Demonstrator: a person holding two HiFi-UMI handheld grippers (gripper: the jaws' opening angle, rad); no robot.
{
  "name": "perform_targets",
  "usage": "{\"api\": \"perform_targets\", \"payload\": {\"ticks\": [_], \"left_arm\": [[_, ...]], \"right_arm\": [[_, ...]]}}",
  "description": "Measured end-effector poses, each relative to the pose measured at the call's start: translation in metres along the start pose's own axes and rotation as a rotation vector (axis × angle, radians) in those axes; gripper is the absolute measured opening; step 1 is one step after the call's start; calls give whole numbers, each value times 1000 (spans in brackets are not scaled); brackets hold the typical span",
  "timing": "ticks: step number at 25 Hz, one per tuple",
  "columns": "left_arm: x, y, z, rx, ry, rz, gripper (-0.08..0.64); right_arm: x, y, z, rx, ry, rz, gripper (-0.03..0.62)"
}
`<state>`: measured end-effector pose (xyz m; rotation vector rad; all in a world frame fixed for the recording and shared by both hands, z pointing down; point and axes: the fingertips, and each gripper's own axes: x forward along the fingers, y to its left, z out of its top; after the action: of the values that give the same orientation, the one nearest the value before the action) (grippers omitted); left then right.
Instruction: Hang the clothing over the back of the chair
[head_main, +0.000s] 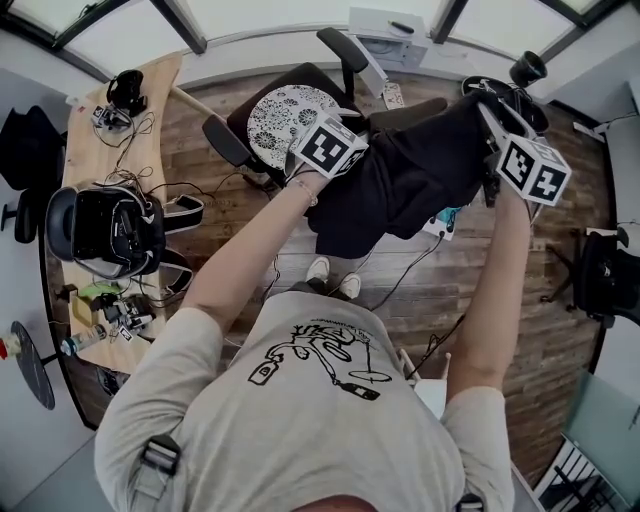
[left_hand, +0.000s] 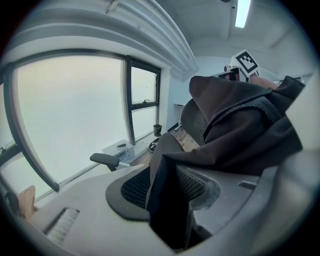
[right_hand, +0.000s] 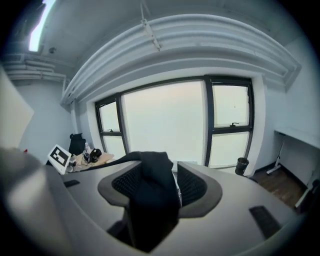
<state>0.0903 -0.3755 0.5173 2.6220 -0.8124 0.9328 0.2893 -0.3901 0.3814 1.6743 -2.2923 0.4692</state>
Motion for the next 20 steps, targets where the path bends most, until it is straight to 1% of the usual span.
{"api": "perform_targets", "payload": {"ticks": [1,2,4,7,10,12,14,16,20], "left_arm": [[0,-2,-2,3,11,-5,168],[0,-4,-5,6,20,-10,181],[-2,-7,-8,10,30,-16,208],[-6,-7,-8,2,23,-13,210],[-12,-7,-11,1,19,-4,209],[-17,-5,-11,-6,8,10,209],[-26,-2,-7,-17,-20,30,209],[-41,3,2,-31,-64,54,209],[-76,6,23,-64,-173,92,198]], "right_arm": [[-4,-3,2,31,-16,2,194],[-8,-6,3,56,-29,-1,203],[-17,-13,6,79,-49,-13,206],[-26,-15,6,71,-64,-21,206],[-30,-9,0,48,-63,-18,206],[-36,-3,0,36,-80,-22,206],[-46,4,5,17,-110,-35,206],[-58,12,9,-16,-136,-52,203],[-84,36,15,-69,-185,-65,169]]}}
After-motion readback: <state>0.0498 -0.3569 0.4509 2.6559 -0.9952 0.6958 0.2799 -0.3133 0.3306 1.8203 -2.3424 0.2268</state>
